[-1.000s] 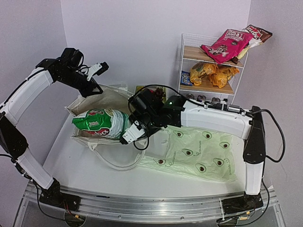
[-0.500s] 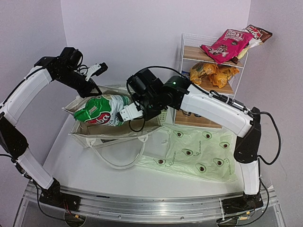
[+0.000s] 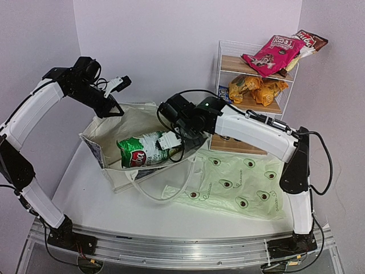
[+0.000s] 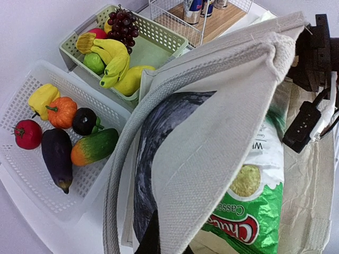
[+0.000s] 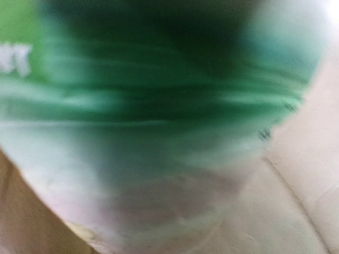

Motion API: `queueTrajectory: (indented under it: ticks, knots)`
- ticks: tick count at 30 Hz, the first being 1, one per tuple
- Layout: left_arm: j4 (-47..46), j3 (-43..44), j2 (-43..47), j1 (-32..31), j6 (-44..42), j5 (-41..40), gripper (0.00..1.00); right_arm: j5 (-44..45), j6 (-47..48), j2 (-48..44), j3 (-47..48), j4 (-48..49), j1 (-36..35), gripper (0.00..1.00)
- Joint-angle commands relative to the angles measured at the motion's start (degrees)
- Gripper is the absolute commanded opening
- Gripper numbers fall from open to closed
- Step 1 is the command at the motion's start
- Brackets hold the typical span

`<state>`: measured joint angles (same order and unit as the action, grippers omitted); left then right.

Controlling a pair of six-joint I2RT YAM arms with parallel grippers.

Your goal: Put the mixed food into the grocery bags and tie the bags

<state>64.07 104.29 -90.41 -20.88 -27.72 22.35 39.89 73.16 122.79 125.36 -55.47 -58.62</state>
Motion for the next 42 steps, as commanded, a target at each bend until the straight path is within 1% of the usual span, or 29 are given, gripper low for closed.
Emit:
queueTrajectory:
  ticks: [1,2,3,6,9,10,11,12,14,15,16,17,18,19,20,21,23,25,28,31,35,39,42]
  knots:
    - [-2.18,3.63,0.55,0.49,-0.27,0.44,0.00,3.42,-2.11,-0.69,3.32,-1.67,-0.16,0.03]
    - [-2.21,3.64,0.19,0.49,0.09,0.85,0.00,2.51,-2.90,0.06,4.74,-1.69,-0.91,0.06]
    - [-2.17,3.56,-0.15,0.49,0.35,1.31,0.00,1.13,-3.95,0.64,6.29,-1.71,-1.57,0.13]
    - [-1.85,3.00,-0.53,0.47,0.54,2.07,0.00,-6.24,-10.82,0.79,10.37,-1.67,-3.44,0.41]
    - [-1.78,2.78,-0.66,0.49,0.17,1.56,0.00,-16.46,-20.61,-1.36,15.14,-1.64,-4.20,0.67]
    - [-1.83,2.83,-0.72,0.49,0.13,1.38,0.00,-19.84,-25.28,-2.32,17.07,-1.61,-4.23,0.79]
    - [-1.90,2.84,-0.72,0.49,0.13,1.36,0.00,-22.99,-29.76,-3.33,18.45,-1.49,-4.18,0.89]
    - [-1.96,2.85,-0.81,0.49,0.25,1.39,0.00,-25.12,-33.23,-4.33,20.63,-1.16,-4.20,0.92]
    - [-2.09,2.85,-1.06,0.49,0.58,1.58,0.00,-28.07,-42.15,-5.63,24.41,-0.47,-3.68,0.93]
    - [-2.14,2.78,-1.17,0.47,0.72,1.66,0.00,-29.47,-46.75,-6.25,26.22,-0.26,-2.30,0.93]
    - [-2.25,2.70,-1.26,0.47,0.80,1.72,0.00,-31.28,-53.37,-7.09,27.72,-0.18,-0.24,0.93]
    - [-2.42,2.62,-1.32,0.49,0.83,1.72,0.00,-33.41,-62.25,-8.40,28.58,-0.16,2.74,0.91]
    - [-2.61,2.51,-1.39,0.49,0.83,1.69,0.00,-35.45,-71.88,-10.22,28.10,-0.16,7.11,0.86]
    - [-2.80,2.55,-1.42,0.49,0.83,1.63,0.00,-36.54,-78.90,-12.36,25.82,-0.11,11.10,0.81]
    - [-2.98,2.60,-1.48,0.48,0.83,1.58,0.00,-36.72,-84.02,-14.44,23.14,-0.11,14.97,0.77]
    - [-3.12,2.66,-1.61,0.49,0.87,1.56,0.00,-35.20,-86.59,-16.78,19.96,-0.15,17.35,0.75]
    - [-3.34,2.62,-1.57,0.48,1.08,1.60,0.00,-30.86,-88.92,-20.70,15.10,-0.22,19.83,0.75]
    - [-3.35,2.56,-1.66,0.44,1.26,1.80,0.00,-28.29,-92.05,-24.18,11.51,-0.24,22.20,0.76]
    - [-3.60,2.48,-1.85,0.49,1.27,1.90,0.00,-27.93,-95.34,-27.38,8.57,-0.25,27.11,0.77]
    - [-4.04,2.24,-1.92,0.49,1.17,1.83,0.00,-30.67,-94.79,-27.08,9.16,-0.26,30.82,0.77]
    - [-4.47,0.98,-1.24,0.49,1.38,2.21,0.00,-36.53,-92.70,-25.24,8.13,-0.19,31.65,0.76]
    - [-4.85,-0.34,-0.46,0.46,1.29,2.20,0.00,-44.08,-91.58,-25.09,4.11,1.38,31.59,0.66]
    - [-4.98,-0.51,-0.24,0.49,0.98,2.00,0.00,-46.40,-92.49,-28.56,-5.70,9.73,31.63,0.60]
